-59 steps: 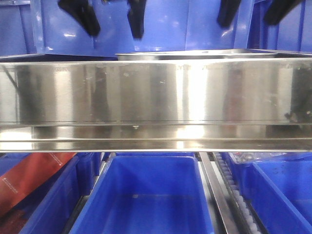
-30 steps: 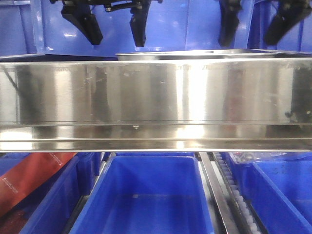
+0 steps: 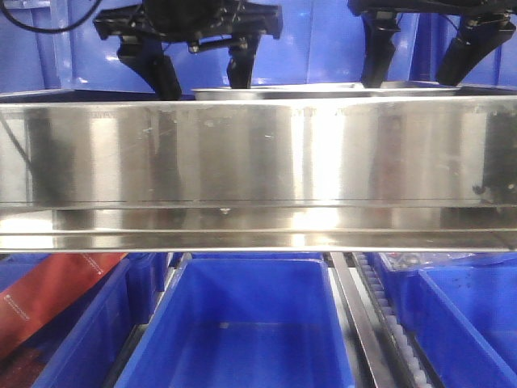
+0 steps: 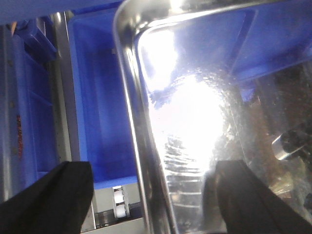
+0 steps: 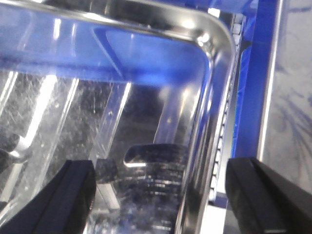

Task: Stack silver trays without gaps
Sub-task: 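Close both grippers on opposite rims of the silver tray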

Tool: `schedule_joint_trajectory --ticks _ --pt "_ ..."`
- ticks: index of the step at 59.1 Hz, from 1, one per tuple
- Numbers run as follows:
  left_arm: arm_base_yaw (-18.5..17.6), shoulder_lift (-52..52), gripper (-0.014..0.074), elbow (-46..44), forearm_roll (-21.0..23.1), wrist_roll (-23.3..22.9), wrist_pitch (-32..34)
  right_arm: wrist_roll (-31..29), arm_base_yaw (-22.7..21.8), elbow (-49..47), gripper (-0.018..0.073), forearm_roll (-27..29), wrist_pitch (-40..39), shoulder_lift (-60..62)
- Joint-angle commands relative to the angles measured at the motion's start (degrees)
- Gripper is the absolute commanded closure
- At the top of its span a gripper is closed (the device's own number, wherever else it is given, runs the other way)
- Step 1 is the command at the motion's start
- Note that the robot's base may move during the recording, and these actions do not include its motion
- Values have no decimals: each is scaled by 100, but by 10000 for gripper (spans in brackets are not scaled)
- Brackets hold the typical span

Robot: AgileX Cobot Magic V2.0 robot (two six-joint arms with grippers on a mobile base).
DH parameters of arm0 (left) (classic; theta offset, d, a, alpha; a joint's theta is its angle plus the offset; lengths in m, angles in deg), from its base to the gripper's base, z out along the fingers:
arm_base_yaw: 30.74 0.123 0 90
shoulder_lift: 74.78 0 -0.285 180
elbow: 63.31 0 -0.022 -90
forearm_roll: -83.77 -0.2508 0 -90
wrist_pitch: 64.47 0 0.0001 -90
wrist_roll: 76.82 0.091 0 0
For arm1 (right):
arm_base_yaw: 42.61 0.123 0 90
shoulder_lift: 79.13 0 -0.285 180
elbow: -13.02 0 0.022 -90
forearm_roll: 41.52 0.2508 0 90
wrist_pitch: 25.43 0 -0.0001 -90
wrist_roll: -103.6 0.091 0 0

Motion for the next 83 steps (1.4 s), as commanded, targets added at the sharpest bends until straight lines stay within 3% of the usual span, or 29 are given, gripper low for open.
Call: schedule_joint_trajectory --ticks 1,51,76,83 --pt "19 43 174 -38 41 -133 116 53 -12 2 127 -96 -150 3" --pt "57 40 174 -38 44 -133 223 133 -12 2 132 -96 48 -386" --pt "57 30 239 -38 44 -133 270 133 -12 2 406 -96 79 -392" --pt "57 19 321 -38 44 -133 270 133 -12 2 477 -96 79 -392"
